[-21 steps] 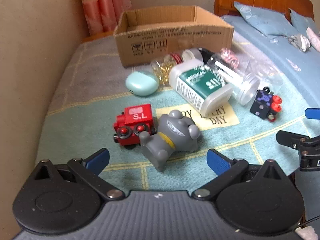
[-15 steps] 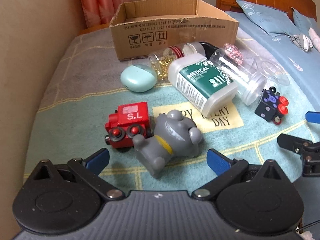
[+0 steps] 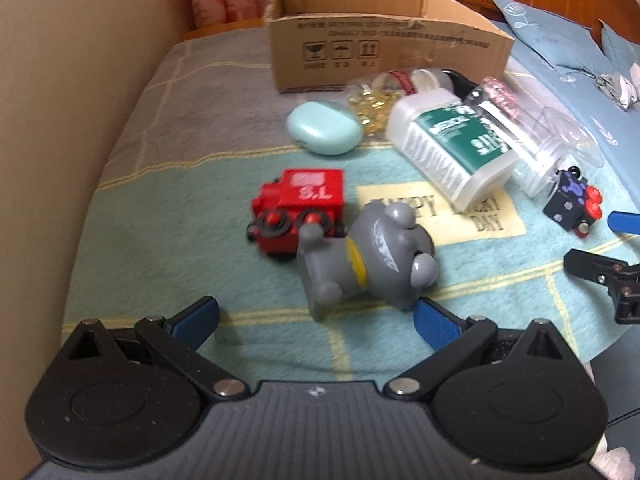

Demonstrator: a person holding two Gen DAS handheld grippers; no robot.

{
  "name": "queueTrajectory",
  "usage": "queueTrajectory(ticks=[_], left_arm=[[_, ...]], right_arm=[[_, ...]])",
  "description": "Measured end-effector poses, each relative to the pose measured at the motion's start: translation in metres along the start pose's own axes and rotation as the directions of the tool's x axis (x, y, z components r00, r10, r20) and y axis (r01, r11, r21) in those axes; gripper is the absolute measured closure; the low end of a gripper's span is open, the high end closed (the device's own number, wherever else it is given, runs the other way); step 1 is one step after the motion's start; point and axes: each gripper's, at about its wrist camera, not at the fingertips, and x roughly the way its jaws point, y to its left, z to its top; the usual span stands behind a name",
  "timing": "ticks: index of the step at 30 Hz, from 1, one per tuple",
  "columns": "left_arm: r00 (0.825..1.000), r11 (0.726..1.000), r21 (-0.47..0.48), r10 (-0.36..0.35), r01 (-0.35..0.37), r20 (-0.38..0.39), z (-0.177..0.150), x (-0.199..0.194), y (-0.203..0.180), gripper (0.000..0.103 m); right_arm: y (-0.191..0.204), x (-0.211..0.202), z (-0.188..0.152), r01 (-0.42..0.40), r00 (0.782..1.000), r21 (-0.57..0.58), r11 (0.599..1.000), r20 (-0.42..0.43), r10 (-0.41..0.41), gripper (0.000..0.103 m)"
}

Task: Organize rigid objects
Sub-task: 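Move left tool to the grey cat figurine while right tool approaches the black block toy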

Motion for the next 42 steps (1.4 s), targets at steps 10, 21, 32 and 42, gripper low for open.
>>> queueTrajectory(ticks=[10,21,32,42], left_arm=[[0.998,0.998,-0.029,-0.051,0.052,0.027,-0.008,-0.005,0.015,0.001],[0.999,0.999,0.009,-0.033,0.033,0.005,0.001,0.004,-0.005,0.000],[1.000,1.000,0.002,-0.026,0.026,0.012,0.000,0.003,-0.006,0.000],[1.000,0.999,0.033,-0.017,0.016,0.024,0.006,0.005,-0.015,0.001]], right_arm=[[0.008,0.002,-0.008,-0.016,0.999,-0.096,0.995,0.027,0.019,0.000],[0.002,0.009,0.000,-0.071,0.997,-0.158,0.985,0.019,0.075,0.000],[0.011,0.014,0.011,-0.138,0.990,-0.215,0.967,-0.031,0.135,0.000],[0.026,0.010,0.002,-0.111,0.994,-0.198,0.974,-0.009,0.111,0.000]])
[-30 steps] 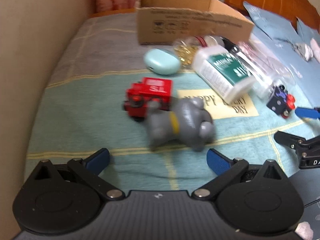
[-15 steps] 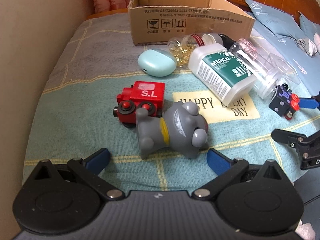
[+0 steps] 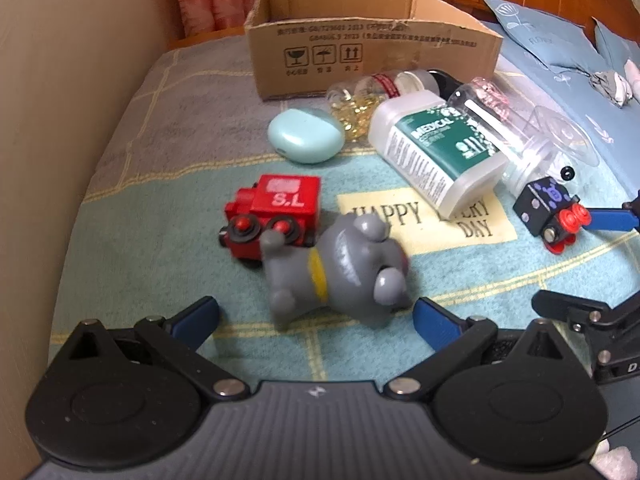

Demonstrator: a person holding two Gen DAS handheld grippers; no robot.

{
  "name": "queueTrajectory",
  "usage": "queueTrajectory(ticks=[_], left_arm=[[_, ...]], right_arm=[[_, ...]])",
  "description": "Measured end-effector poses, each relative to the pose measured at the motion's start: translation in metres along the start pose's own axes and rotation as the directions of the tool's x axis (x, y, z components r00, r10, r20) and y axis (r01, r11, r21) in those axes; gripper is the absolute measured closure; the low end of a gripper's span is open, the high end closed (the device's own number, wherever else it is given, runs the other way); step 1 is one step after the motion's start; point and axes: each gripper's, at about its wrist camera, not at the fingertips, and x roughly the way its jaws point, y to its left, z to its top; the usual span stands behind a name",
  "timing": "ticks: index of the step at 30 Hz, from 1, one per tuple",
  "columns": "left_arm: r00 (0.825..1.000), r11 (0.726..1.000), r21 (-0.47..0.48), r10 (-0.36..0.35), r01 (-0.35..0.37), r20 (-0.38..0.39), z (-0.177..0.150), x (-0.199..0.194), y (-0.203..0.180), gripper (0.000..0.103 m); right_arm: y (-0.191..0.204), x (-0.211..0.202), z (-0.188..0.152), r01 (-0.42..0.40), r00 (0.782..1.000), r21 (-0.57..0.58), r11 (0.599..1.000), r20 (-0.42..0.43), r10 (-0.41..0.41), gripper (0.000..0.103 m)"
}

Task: Organize rigid objects
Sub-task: 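Move left tool to the grey cat figurine while right tool approaches the black block toy, then close left tool on the grey cat while right tool grasps the black block toy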

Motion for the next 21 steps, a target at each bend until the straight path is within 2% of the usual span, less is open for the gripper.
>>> queueTrajectory(ticks=[7,10,13,17,21], left_arm=[[0.999,0.996,-0.069,-0.051,0.052,0.003,0.013,0.006,-0.002,0.003],[0.997,0.993,-0.091,-0.077,0.077,0.013,0.018,0.007,-0.002,0.008],[0.999,0.995,-0.081,-0.053,0.053,0.004,0.021,0.011,-0.005,0.012],[1.000,0.998,-0.053,-0.015,0.016,0.013,0.022,0.009,-0.007,0.029],[0.999,0.998,-0.048,-0.029,0.030,0.015,0.021,0.007,-0.005,0.029]], right_arm=[[0.001,-0.001,-0.002,0.016,1.000,0.013,1.000,0.008,-0.016,0.000],[0.002,0.001,0.000,0.020,1.000,0.016,1.000,0.006,-0.020,0.000],[0.002,0.004,0.002,0.022,1.000,0.020,1.000,0.008,-0.023,0.000],[0.002,0.008,0.009,0.024,1.000,0.040,0.999,0.001,-0.024,0.000],[0.001,0.013,0.016,0.015,1.000,0.059,0.998,0.001,-0.015,0.000]])
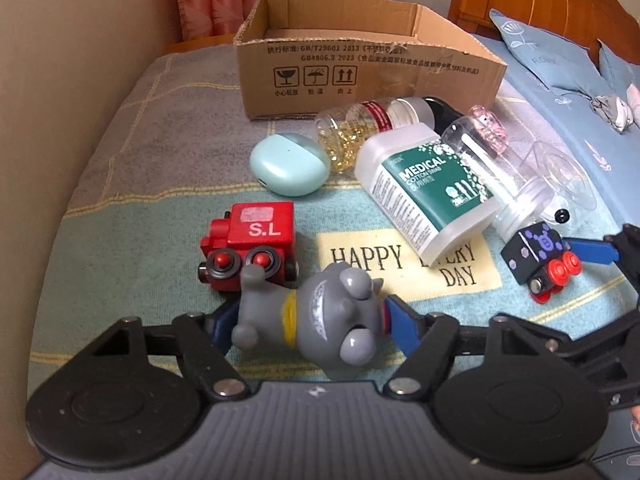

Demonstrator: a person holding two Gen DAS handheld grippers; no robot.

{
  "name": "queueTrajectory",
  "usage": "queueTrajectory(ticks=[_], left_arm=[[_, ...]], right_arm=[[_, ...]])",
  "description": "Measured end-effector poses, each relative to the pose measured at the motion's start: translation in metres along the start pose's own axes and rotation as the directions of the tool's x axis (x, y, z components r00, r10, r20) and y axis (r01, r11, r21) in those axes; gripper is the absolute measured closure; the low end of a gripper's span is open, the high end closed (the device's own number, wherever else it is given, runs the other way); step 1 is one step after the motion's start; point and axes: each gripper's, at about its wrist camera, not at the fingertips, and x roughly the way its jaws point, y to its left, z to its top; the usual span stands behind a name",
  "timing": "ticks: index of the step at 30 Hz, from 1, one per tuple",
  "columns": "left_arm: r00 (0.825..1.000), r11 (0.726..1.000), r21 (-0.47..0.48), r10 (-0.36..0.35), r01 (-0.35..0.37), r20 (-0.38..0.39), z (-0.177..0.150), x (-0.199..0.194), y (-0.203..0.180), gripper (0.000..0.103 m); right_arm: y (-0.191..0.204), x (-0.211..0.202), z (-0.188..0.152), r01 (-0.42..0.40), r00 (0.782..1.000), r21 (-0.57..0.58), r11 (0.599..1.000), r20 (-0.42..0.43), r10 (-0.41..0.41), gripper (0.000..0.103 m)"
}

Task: Organize rigid objects
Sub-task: 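Close left tool on the grey cat while right tool grasps the black block toy, then carry both toys over the cardboard box and open both tools to drop them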

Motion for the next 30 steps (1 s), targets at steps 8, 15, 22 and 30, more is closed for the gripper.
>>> queueTrajectory(ticks=[8,15,22,30], left_arm=[[0.999,0.999,0.015,-0.032,0.032,-0.015,-0.002,-0.004,0.004,0.030],[0.997,0.997,0.034,-0.067,0.068,-0.038,-0.002,-0.013,0.007,0.030],[0.994,0.990,0.088,-0.105,0.107,-0.030,0.010,-0.038,0.003,0.030],[0.993,0.981,0.171,-0.101,0.090,0.055,0.063,-0.054,-0.005,0.030]], right_arm=[[0.001,-0.001,0.009,0.041,0.999,0.021,0.999,-0.002,-0.041,0.027],[-0.005,-0.005,0.009,0.055,0.998,0.018,0.998,-0.020,-0.055,0.043],[-0.003,-0.033,0.014,0.026,1.000,-0.041,0.999,-0.016,-0.027,0.043],[-0.008,-0.067,0.053,-0.015,0.998,-0.115,0.993,0.062,0.022,0.043]])
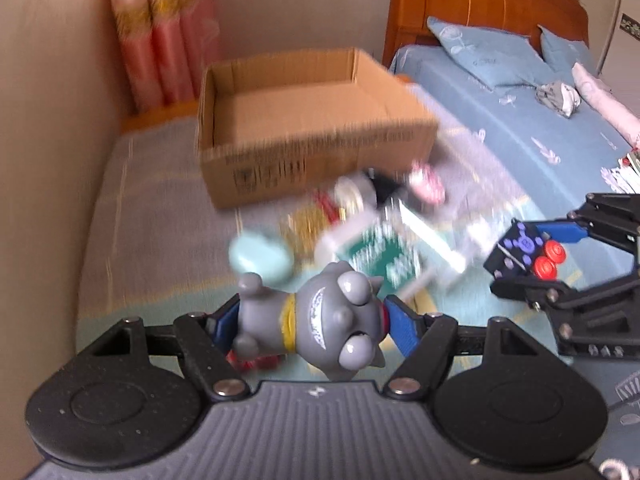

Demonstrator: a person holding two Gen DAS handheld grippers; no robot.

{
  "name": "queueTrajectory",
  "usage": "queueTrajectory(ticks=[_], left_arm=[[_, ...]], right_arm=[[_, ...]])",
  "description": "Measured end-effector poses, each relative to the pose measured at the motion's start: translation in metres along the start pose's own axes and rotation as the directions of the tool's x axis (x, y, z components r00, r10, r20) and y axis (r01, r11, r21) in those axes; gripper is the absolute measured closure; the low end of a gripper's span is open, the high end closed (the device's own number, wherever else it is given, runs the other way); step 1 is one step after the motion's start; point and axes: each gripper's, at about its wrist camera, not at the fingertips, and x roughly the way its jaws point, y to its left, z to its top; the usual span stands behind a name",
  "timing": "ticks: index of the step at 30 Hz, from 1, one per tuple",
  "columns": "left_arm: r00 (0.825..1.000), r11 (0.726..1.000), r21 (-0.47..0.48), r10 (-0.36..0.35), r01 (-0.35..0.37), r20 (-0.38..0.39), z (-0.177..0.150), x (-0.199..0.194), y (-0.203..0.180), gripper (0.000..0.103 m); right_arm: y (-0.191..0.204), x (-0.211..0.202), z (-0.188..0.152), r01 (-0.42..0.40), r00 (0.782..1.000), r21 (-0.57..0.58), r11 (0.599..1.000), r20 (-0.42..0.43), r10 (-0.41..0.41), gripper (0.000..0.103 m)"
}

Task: Organize rigid objects
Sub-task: 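Carry both toys over the cardboard box and open both tools to drop them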

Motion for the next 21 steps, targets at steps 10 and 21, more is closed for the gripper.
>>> queueTrajectory(ticks=[10,21], left_arm=[[0.996,1.000,0.001,0.014,-0.014,0.092,0.107,0.034,0.024,0.030],[0.998,0.999,-0.001,0.035,-0.035,0.042,0.191,0.110,0.045,0.030]], right_arm=[[-0.040,0.015,0.076,-0.007,0.995,0.047,0.999,0.100,0.002,0.043],[-0.089,0.087,0.138,0.038,0.997,0.112,0.993,0.058,-0.045,0.040]])
